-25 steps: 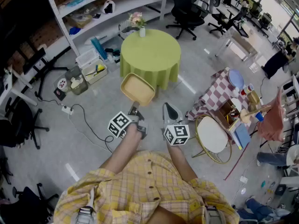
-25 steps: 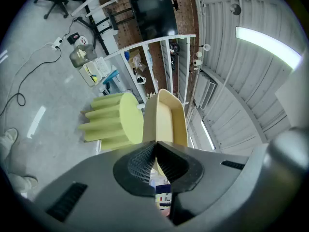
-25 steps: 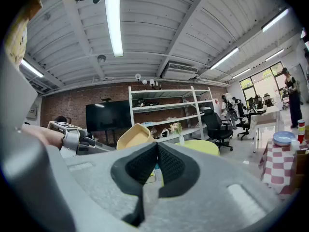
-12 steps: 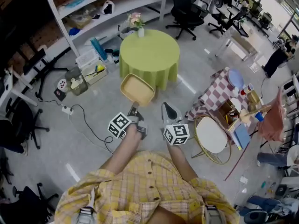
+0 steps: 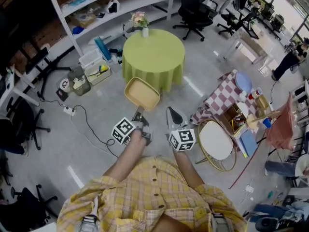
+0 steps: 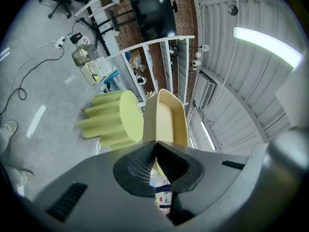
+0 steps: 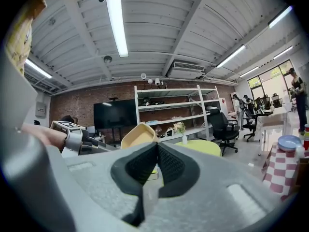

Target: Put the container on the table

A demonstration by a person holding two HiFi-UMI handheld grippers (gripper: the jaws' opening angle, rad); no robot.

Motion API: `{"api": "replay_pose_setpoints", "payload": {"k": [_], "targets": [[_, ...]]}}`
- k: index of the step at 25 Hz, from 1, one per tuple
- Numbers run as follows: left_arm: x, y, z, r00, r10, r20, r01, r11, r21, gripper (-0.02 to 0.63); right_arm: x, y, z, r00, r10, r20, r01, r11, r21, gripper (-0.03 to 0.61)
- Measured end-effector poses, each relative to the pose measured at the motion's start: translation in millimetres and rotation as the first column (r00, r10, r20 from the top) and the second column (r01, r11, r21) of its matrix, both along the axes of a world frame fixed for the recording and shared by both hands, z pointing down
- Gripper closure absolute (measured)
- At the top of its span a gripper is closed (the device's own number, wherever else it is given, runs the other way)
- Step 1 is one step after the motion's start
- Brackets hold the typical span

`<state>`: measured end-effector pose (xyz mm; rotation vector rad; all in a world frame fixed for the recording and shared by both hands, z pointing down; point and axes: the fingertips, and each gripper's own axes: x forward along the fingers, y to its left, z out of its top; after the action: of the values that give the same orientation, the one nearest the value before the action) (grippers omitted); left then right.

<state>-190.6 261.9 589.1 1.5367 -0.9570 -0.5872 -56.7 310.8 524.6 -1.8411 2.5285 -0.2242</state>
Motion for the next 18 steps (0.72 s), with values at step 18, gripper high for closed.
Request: {"api": "replay_pose_setpoints", "payload": {"k": [18], "targets": [[73,34,6,1.0,-0.02,-0.017,0.02,1.0,-0.002,0.595,67,26,16,0.999,-0.044,0.019,0.044,0.999,-0.014,0.58]]}}
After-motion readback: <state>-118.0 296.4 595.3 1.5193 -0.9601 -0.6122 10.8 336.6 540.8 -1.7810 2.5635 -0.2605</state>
